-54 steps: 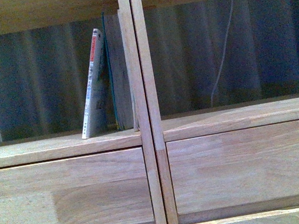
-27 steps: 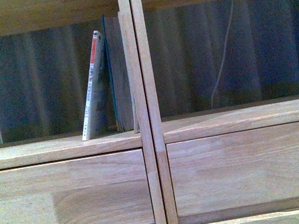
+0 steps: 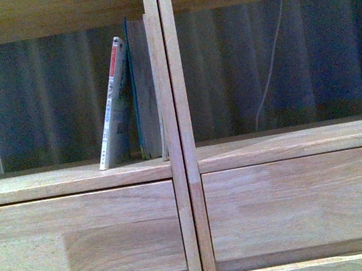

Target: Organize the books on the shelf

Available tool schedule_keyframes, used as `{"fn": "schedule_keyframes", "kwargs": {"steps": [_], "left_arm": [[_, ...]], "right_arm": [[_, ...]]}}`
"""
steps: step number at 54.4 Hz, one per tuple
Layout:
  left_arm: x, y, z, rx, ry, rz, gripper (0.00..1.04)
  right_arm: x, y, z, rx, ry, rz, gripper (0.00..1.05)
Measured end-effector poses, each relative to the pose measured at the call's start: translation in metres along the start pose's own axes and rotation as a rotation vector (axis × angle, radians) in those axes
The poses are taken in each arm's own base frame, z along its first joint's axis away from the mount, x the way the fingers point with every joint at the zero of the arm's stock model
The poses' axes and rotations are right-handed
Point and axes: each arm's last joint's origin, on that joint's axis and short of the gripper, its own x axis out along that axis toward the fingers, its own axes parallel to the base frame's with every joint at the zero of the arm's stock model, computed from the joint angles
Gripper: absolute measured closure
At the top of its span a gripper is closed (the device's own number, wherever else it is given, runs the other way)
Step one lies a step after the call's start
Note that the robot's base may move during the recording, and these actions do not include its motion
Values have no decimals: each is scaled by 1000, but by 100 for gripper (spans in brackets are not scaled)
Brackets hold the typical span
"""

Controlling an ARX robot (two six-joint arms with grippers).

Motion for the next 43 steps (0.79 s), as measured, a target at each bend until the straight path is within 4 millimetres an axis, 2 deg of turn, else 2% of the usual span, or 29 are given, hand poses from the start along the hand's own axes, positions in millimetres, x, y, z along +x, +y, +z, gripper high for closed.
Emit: {"fn": "schedule_keyframes", "kwargs": {"steps": [11,20,23,43], "left_arm": [[0,0,0,0,0,0,44],[0,0,0,1,0,0,6],[0,0,0,2,0,0,8],[0,0,0,2,0,0,7]], "right_arm": [[0,0,0,0,0,0,54],[0,0,0,0,0,0,17],[0,0,0,0,0,0,6],[0,0,0,0,0,0,7]]}}
